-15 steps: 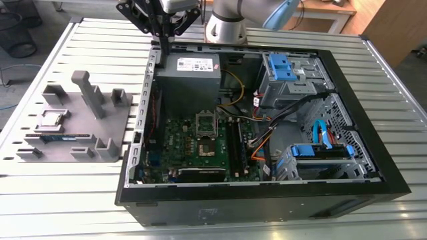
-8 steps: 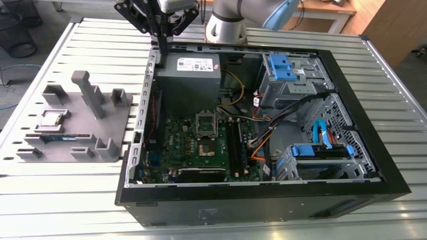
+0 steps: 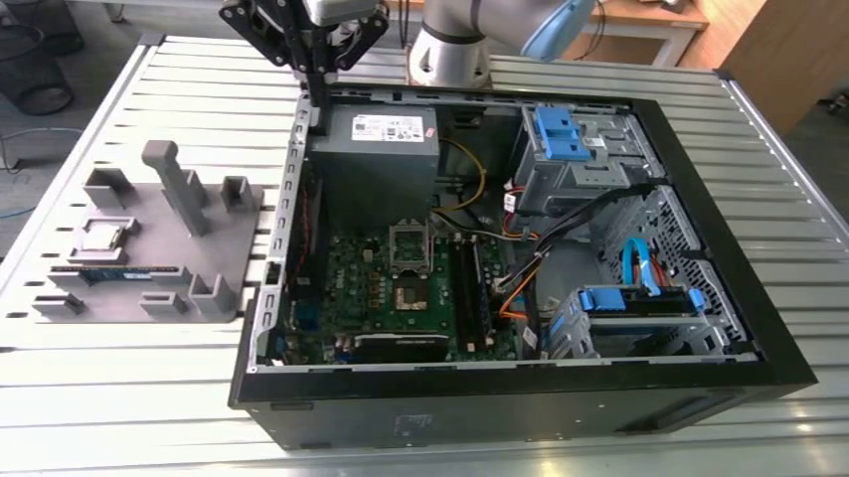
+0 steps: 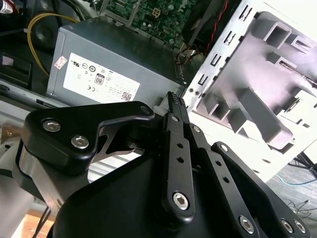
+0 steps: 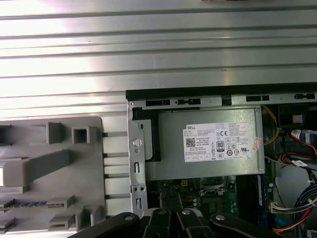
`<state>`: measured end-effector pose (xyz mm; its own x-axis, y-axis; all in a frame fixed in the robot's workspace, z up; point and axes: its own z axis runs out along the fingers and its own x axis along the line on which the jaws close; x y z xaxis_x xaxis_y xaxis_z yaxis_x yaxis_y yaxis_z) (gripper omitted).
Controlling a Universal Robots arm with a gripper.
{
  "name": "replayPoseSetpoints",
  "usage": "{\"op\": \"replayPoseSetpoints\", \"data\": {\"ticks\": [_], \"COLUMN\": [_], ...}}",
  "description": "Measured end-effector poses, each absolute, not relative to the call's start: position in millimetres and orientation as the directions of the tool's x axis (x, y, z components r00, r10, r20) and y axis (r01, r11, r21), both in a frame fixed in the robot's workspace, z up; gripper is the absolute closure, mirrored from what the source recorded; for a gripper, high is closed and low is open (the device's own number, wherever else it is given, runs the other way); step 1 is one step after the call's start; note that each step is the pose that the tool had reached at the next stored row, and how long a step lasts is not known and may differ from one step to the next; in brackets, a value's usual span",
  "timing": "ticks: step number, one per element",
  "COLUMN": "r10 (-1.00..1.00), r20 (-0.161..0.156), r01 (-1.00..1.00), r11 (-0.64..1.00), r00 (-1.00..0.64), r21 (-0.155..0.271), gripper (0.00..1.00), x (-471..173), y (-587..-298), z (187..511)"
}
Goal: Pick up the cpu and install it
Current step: 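Reach for the cpu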
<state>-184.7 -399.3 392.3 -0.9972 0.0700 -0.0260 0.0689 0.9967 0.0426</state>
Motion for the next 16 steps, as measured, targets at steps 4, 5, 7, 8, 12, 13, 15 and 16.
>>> {"op": "replayPoseSetpoints", "data": {"ticks": [4,5,7,8,12,13,15,16], "r10": [0.070,0.070,0.070,0.070,0.070,0.070,0.070,0.070], "r20": [-0.026,-0.026,-0.026,-0.026,-0.026,-0.026,-0.026,-0.026], "r01": [0.069,0.069,0.069,0.069,0.069,0.069,0.069,0.069], "r11": [0.997,0.997,0.997,0.997,0.997,0.997,0.997,0.997], "r00": [-0.997,-0.997,-0.997,-0.997,-0.997,-0.997,-0.997,-0.997], "r21": [0.043,0.043,0.043,0.043,0.043,0.043,0.043,0.043], "gripper": [0.89,0.89,0.89,0.89,0.89,0.89,0.89,0.89], "x": [-189,-190,-192,-193,-197,-198,-199,-199], "y": [-399,-399,-399,-399,-399,-399,-399,-399], "z": [392,392,392,392,392,392,392,392]}}
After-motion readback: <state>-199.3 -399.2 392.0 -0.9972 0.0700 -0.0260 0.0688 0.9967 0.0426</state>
